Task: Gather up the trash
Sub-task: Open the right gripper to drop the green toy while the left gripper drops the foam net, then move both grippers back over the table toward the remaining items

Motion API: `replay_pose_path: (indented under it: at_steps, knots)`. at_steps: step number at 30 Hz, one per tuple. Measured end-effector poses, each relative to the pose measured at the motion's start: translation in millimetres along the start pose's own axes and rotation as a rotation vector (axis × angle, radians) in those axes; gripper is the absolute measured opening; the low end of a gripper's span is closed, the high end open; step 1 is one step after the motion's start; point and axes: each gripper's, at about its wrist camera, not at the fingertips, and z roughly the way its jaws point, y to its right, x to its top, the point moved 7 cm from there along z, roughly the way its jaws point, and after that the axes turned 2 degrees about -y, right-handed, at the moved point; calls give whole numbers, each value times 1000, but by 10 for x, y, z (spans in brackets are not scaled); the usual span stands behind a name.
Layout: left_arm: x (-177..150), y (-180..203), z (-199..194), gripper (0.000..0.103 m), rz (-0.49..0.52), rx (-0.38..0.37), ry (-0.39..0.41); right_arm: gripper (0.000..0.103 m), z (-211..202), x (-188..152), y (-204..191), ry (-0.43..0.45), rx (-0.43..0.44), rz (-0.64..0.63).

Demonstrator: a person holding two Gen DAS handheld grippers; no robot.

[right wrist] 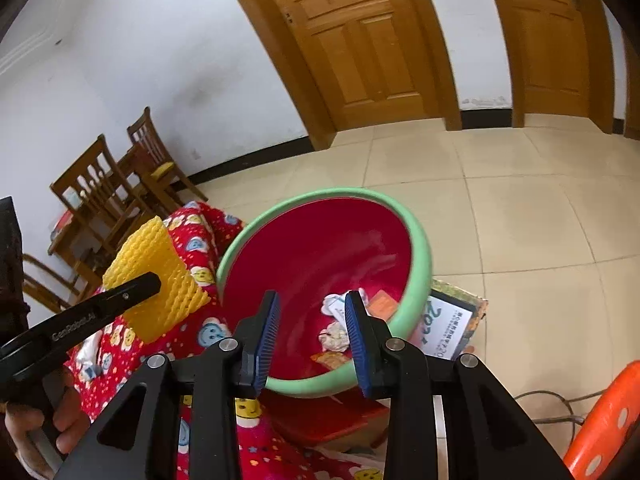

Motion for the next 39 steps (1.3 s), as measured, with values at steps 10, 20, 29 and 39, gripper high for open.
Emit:
replay_pose_path:
  at_steps: [10, 20, 29, 39]
  knots:
    - [78, 125, 46, 42, 33, 12, 25, 39, -55, -1, 91, 7, -1, 36]
    - [46, 7, -169, 67, 3, 62, 53, 44, -143, 16, 8, 22, 15, 28]
    - [-81, -301, -421, 73, -54, 116, 68, 55, -268, -11, -226, 39, 45, -2]
    - [-318, -745, -714, 79, -128, 200, 74, 58, -281, -145, -558, 16, 96, -60]
